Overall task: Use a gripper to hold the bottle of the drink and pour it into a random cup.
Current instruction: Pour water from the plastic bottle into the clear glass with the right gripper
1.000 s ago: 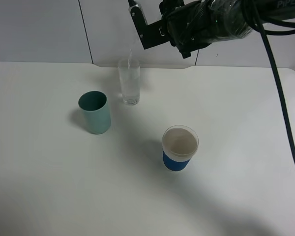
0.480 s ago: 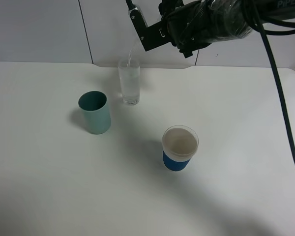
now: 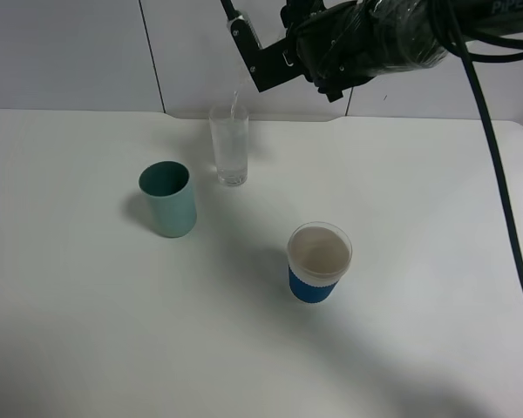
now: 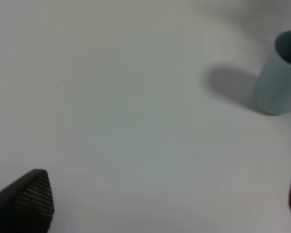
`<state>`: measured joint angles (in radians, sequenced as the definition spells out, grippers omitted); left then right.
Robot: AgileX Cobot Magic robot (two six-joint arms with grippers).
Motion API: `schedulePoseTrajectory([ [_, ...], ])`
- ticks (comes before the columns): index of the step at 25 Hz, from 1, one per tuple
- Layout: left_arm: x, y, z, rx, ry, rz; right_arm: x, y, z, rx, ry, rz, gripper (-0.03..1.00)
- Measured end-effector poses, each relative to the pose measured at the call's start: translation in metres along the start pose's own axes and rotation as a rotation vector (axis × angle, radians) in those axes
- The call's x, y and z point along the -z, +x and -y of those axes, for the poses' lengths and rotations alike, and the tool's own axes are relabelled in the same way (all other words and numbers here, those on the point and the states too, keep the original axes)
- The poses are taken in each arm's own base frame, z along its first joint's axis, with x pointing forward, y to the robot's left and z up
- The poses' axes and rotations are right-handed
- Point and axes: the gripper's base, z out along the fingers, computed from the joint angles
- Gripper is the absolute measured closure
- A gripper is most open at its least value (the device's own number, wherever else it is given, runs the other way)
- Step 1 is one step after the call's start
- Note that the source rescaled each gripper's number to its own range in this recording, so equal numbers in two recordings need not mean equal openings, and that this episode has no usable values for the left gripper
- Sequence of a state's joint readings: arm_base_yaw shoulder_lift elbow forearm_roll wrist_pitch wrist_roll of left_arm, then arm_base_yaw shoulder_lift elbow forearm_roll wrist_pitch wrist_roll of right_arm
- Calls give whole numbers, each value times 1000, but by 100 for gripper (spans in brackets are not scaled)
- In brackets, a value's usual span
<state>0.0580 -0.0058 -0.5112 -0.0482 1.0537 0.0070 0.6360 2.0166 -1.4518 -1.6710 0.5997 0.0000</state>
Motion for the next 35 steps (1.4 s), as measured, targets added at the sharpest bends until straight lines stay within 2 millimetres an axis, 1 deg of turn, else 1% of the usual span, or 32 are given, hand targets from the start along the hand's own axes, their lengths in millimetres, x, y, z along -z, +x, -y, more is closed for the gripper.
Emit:
schedulePoseTrajectory([
  [20,0,0,0,0,0,0,0,0,1,134,15,3,97],
  [35,0,0,0,0,0,0,0,-3,2,143,21,31,97],
])
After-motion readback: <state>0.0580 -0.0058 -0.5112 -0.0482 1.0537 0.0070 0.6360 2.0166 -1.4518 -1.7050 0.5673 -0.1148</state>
